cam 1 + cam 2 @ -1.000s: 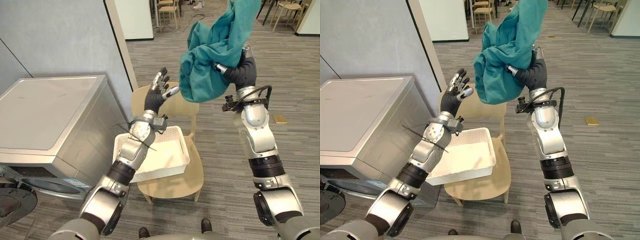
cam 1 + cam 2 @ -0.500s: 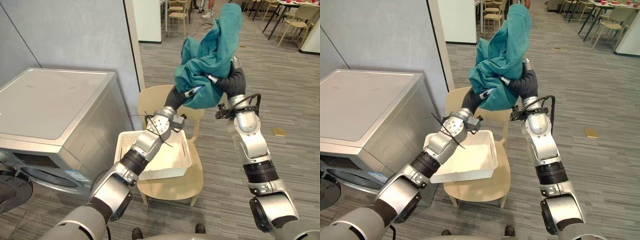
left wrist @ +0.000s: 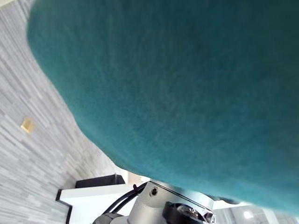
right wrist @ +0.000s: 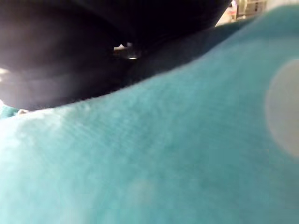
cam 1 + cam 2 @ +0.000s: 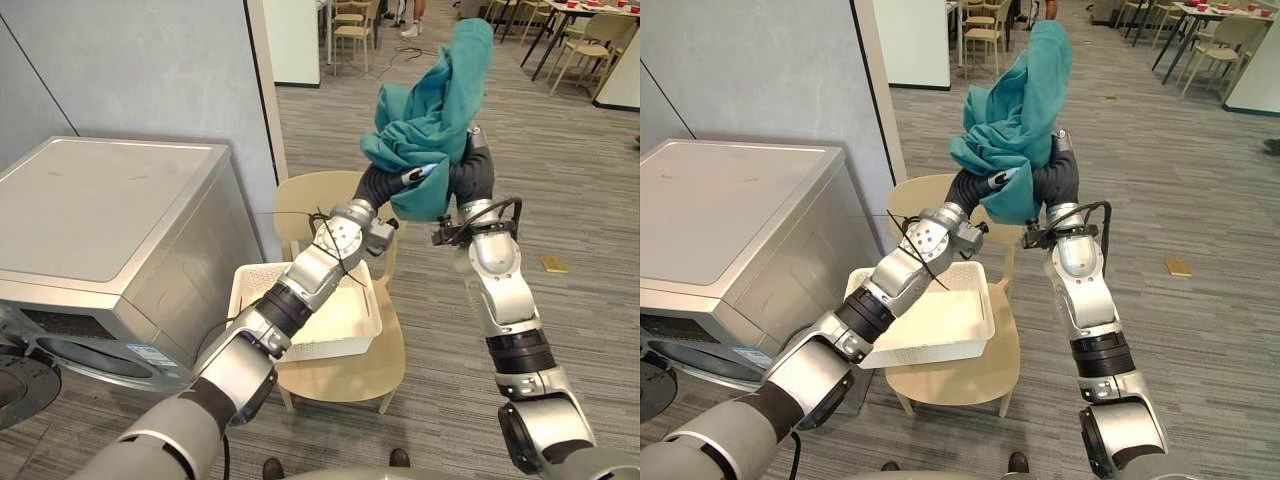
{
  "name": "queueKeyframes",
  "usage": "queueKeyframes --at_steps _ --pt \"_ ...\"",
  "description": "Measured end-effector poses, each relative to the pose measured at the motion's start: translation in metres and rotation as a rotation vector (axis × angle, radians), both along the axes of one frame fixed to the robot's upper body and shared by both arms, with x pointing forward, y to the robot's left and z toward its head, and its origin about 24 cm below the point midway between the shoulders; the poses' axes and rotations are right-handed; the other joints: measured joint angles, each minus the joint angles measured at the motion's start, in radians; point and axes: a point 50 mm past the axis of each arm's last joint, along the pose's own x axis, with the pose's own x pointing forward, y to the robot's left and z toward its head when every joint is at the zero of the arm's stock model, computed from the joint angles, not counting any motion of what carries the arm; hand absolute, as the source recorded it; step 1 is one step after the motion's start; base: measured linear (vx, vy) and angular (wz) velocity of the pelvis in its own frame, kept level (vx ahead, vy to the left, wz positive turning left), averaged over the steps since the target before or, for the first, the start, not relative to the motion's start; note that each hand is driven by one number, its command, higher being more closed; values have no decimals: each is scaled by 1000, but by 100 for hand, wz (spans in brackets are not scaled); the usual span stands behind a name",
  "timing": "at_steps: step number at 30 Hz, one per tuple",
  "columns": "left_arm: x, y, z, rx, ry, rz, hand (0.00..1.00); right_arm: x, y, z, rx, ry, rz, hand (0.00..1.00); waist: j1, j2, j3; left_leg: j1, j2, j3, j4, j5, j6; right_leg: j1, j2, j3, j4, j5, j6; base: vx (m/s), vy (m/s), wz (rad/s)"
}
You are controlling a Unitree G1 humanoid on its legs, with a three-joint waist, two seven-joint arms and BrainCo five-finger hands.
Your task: Pick up the laundry basket with both hands and put the clothes into the washing machine.
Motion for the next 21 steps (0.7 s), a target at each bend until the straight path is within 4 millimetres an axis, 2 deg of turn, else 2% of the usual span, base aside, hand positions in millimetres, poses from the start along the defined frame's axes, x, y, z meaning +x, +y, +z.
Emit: queueKeyframes --at_steps 12,13,17,21 --pt "-1 -3 2 8 -6 6 100 -4 -2 -9 33 27 3 100 -5 -20 -10 0 0 -2 0 0 0 3 0 -6 -3 2 -3 0 0 0" --pt "-1 -3 2 8 -7 6 100 -4 -2 -9 35 28 4 0 -5 -21 -10 0 0 -3 0 0 0 3 0 -7 -3 2 -3 0 0 0" --pt "-1 -3 3 5 -7 6 100 -5 -1 -13 66 40 17 0 -6 -21 -10 0 0 -7 0 0 0 7 0 -11 -6 2 -3 0 0 2" --pt "-4 -7 5 6 -21 -28 100 -16 -7 -15 133 34 25 0 -5 -22 -9 0 -1 -12 5 0 0 16 1 -18 -17 4 -4 0 0 5"
